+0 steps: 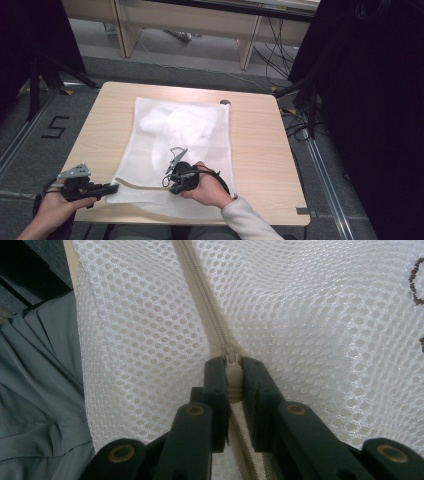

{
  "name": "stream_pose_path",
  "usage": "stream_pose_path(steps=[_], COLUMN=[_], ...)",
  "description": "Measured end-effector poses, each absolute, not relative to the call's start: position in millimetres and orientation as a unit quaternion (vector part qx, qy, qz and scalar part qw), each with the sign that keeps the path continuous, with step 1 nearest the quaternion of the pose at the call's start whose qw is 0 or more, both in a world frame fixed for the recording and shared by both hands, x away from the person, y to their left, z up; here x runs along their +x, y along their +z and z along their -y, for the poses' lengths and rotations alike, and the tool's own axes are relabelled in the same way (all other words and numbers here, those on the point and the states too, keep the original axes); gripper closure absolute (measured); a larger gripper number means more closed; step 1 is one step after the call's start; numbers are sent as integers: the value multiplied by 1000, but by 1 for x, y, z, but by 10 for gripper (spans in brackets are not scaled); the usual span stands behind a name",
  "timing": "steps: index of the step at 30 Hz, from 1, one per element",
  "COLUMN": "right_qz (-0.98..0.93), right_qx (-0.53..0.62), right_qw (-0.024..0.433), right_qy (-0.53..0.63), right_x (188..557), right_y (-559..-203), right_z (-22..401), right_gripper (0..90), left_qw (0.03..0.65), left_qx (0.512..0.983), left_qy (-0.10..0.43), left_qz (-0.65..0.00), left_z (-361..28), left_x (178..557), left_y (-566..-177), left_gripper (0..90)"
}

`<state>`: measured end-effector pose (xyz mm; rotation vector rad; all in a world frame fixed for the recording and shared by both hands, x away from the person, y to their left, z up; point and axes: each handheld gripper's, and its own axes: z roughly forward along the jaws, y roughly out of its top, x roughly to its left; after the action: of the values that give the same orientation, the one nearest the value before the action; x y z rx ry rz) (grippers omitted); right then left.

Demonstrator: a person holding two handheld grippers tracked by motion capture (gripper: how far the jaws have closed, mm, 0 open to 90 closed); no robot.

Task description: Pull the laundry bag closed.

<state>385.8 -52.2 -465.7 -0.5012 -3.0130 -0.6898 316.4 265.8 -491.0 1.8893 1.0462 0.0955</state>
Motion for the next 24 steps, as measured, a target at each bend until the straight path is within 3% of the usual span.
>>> stream_pose_path(steps=[24], right_qz=[960], right_qx=[-174], right_qw=[8], right_qy=[-218], right_x=[386], right_y=[-465], right_z=[61], right_gripper=[824], left_qw=[469], left_qx=[772], left_qy=[39], left_qz=[-428], left_z=[-266], left_x=[316], left_y=[-491], left_gripper=[855])
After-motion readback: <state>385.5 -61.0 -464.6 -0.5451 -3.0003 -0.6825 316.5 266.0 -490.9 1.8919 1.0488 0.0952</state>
